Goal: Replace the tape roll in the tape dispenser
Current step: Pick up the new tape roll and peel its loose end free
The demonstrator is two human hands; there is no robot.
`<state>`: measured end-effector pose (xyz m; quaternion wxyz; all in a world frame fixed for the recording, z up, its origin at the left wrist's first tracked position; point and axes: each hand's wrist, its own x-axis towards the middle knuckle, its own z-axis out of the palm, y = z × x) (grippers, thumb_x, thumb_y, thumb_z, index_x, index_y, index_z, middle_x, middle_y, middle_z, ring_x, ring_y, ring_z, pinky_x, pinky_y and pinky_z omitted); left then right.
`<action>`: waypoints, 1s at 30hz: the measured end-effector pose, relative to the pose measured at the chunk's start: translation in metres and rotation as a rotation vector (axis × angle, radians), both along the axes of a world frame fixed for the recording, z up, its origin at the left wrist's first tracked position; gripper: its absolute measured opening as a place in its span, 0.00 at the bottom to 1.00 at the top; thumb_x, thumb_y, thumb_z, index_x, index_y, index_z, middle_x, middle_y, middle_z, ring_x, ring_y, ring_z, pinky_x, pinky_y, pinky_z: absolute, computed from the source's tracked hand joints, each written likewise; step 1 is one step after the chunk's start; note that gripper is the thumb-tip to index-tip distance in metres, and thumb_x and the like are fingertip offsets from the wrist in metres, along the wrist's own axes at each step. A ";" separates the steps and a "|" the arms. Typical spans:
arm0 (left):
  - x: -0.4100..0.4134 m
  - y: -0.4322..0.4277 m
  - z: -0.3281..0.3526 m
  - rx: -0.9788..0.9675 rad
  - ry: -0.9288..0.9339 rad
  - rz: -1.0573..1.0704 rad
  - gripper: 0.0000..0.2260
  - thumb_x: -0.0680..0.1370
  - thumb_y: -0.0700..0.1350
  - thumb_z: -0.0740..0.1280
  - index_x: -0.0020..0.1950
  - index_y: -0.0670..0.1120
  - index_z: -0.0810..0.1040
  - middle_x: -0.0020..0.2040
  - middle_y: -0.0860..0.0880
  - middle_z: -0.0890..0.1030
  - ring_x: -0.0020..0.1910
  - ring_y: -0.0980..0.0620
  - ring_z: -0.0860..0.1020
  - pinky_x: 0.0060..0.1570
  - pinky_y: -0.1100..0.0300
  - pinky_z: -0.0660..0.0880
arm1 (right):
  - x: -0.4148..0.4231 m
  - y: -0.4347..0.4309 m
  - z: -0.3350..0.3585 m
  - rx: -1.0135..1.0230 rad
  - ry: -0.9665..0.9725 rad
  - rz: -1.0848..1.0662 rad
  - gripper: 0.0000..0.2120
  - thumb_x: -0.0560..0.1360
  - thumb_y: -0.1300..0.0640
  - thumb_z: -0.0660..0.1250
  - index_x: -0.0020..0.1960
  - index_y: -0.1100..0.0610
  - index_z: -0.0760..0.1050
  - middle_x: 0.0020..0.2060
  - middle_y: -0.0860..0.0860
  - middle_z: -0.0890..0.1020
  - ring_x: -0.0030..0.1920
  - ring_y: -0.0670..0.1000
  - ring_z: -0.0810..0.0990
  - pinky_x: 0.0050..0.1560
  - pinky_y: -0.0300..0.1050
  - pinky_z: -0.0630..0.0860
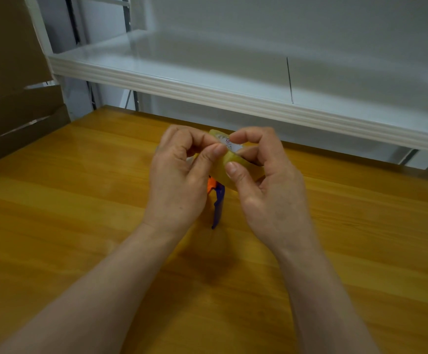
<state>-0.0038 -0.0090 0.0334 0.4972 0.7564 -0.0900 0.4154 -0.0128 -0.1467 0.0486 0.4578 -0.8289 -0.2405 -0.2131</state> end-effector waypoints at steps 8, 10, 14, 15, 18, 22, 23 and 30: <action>0.002 0.002 0.001 0.413 -0.210 0.278 0.11 0.83 0.48 0.61 0.46 0.44 0.78 0.44 0.49 0.79 0.46 0.48 0.77 0.51 0.52 0.67 | 0.001 0.002 -0.001 0.066 -0.009 0.011 0.13 0.80 0.58 0.68 0.60 0.44 0.74 0.44 0.43 0.81 0.48 0.42 0.80 0.40 0.37 0.76; 0.003 0.002 0.003 0.477 -0.270 0.341 0.13 0.83 0.48 0.60 0.46 0.42 0.79 0.43 0.47 0.81 0.44 0.47 0.78 0.51 0.50 0.66 | 0.001 0.003 0.000 0.073 -0.021 0.018 0.11 0.81 0.57 0.68 0.59 0.44 0.75 0.46 0.43 0.82 0.49 0.42 0.80 0.41 0.33 0.73; 0.001 -0.001 0.002 0.535 -0.340 0.339 0.11 0.82 0.45 0.64 0.45 0.40 0.79 0.40 0.47 0.80 0.40 0.48 0.77 0.49 0.51 0.66 | 0.000 0.002 -0.001 0.095 -0.040 0.015 0.08 0.80 0.55 0.67 0.57 0.44 0.77 0.46 0.47 0.84 0.48 0.46 0.81 0.44 0.48 0.80; 0.000 -0.003 0.002 0.545 -0.355 0.339 0.10 0.82 0.44 0.65 0.45 0.39 0.79 0.40 0.47 0.80 0.40 0.47 0.77 0.49 0.51 0.66 | 0.001 0.001 -0.001 0.096 -0.046 0.009 0.08 0.80 0.54 0.67 0.57 0.44 0.77 0.46 0.47 0.84 0.48 0.47 0.81 0.45 0.51 0.81; -0.003 -0.007 0.002 0.597 -0.391 0.360 0.09 0.81 0.42 0.67 0.44 0.39 0.80 0.40 0.46 0.81 0.39 0.46 0.78 0.49 0.50 0.67 | 0.003 -0.002 -0.003 0.084 -0.058 -0.004 0.06 0.79 0.55 0.67 0.53 0.45 0.77 0.43 0.49 0.83 0.45 0.53 0.82 0.42 0.57 0.80; -0.008 -0.006 0.005 0.483 -0.334 0.246 0.09 0.81 0.47 0.67 0.52 0.41 0.79 0.47 0.49 0.80 0.47 0.48 0.78 0.52 0.48 0.69 | 0.006 -0.006 0.000 0.127 -0.054 -0.029 0.02 0.80 0.55 0.69 0.50 0.48 0.78 0.39 0.45 0.81 0.39 0.45 0.80 0.36 0.44 0.79; -0.011 -0.007 0.005 0.385 -0.270 0.180 0.11 0.81 0.49 0.66 0.57 0.42 0.77 0.52 0.51 0.77 0.52 0.51 0.76 0.54 0.49 0.70 | 0.006 -0.007 0.001 0.154 -0.044 -0.040 0.02 0.80 0.55 0.70 0.50 0.48 0.78 0.37 0.43 0.80 0.38 0.43 0.79 0.34 0.36 0.75; -0.012 -0.012 0.003 -0.028 0.179 -0.156 0.14 0.74 0.52 0.72 0.58 0.53 0.77 0.58 0.51 0.76 0.60 0.56 0.76 0.60 0.60 0.75 | 0.004 -0.011 0.007 0.227 -0.007 -0.094 0.04 0.80 0.54 0.68 0.48 0.45 0.77 0.37 0.40 0.78 0.39 0.41 0.78 0.30 0.40 0.75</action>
